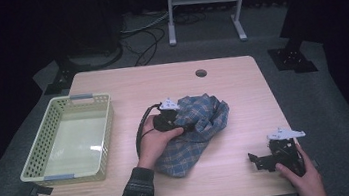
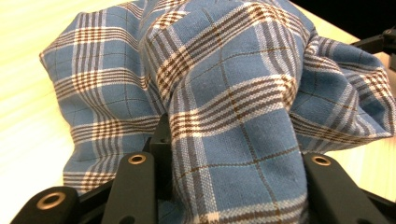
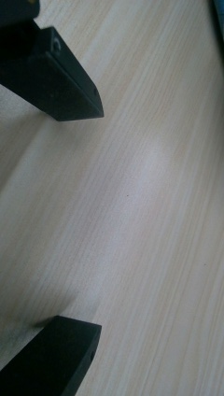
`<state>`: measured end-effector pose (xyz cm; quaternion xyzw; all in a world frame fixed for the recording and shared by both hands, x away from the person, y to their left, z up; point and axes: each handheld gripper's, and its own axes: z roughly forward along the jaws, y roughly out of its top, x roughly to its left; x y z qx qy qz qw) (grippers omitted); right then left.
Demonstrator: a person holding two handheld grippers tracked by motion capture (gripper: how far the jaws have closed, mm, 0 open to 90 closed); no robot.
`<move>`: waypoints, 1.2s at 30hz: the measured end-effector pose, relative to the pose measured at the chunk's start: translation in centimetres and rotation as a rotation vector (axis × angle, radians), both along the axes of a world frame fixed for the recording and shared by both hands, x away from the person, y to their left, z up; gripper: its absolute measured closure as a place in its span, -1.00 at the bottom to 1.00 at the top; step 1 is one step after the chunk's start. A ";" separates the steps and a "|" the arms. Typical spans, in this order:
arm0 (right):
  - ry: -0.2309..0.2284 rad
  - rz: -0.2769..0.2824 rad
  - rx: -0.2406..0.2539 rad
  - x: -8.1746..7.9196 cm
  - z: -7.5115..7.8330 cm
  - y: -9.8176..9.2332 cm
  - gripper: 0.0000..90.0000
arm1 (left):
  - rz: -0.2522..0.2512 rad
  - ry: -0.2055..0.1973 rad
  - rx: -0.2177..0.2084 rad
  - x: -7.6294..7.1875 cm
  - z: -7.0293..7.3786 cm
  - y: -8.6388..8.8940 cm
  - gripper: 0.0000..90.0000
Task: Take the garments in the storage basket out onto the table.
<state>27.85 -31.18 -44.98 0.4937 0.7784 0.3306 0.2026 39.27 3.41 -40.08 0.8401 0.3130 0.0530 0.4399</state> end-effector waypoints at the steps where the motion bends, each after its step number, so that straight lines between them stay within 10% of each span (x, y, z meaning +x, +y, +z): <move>1: 0.000 0.000 0.000 0.0 0.0 0.0 -1.00 | 0.000 0.004 0.004 0.0 0.0 -0.1 0.21; 36: 0.000 0.001 -0.001 0.0 0.0 0.0 -1.00 | -0.022 0.002 0.104 0.4 -0.3 -1.6 -0.83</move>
